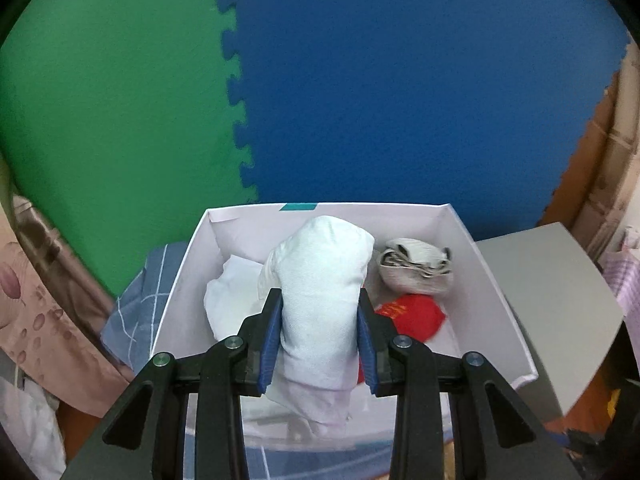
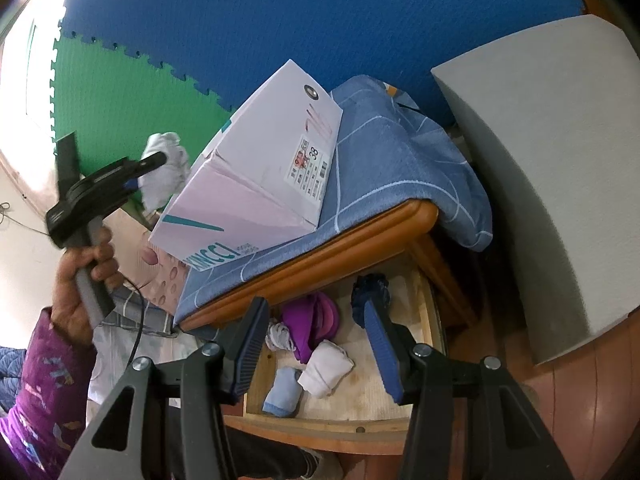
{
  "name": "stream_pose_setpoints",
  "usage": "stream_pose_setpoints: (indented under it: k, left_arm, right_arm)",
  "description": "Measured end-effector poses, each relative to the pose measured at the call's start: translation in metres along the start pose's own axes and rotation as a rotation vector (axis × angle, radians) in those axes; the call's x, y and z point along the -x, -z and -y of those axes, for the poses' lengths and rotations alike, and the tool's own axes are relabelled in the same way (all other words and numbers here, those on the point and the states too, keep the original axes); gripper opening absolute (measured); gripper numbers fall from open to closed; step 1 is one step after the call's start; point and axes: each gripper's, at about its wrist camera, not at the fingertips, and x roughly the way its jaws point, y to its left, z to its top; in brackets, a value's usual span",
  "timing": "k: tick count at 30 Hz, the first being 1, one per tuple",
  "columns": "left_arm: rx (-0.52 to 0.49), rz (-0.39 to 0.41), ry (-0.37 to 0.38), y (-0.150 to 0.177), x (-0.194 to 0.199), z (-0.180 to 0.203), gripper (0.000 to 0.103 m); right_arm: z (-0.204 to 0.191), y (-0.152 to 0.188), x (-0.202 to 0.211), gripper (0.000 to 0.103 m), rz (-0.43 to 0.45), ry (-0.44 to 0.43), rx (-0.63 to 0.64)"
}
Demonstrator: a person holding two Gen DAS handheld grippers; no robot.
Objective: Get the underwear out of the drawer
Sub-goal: 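Lift the white sock and release it into the shoe box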
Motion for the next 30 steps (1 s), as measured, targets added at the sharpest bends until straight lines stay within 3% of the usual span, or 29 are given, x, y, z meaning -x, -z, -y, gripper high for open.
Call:
stream_pose_setpoints:
  k: [9,19,21,28,30]
  left_arm:
    - [0.012,-0.045,-0.043,-0.009,-0.041,-0.003,0.032]
    - [0.001,-0.063,-0.057,-0.013,-0.054,0.001,0.036]
    - [-0.007,-0.052,-0.070,-0.014,-0.054,0.004,0.041]
    - [-0.058,0.002,-0.154,-0.018,-0.047,0.015,0.087]
    - [-0.087,0.029,-0.189,-0.017,-0.040,0.019,0.090]
  right_arm:
    - [0.000,-0.001,-0.004,0.051,-0.023,0.001,0.002]
    - [-0.001,0.000,-0.008,0.051,-0.042,0.001,0.004]
    - [-0.002,0.000,-0.009,0.051,-0.046,0.001,0.005]
    - [-0.002,0.002,-0.009,0.051,-0.050,0.003,0.012]
    - [-0.002,0.001,-0.009,0.051,-0.051,0.003,0.014]
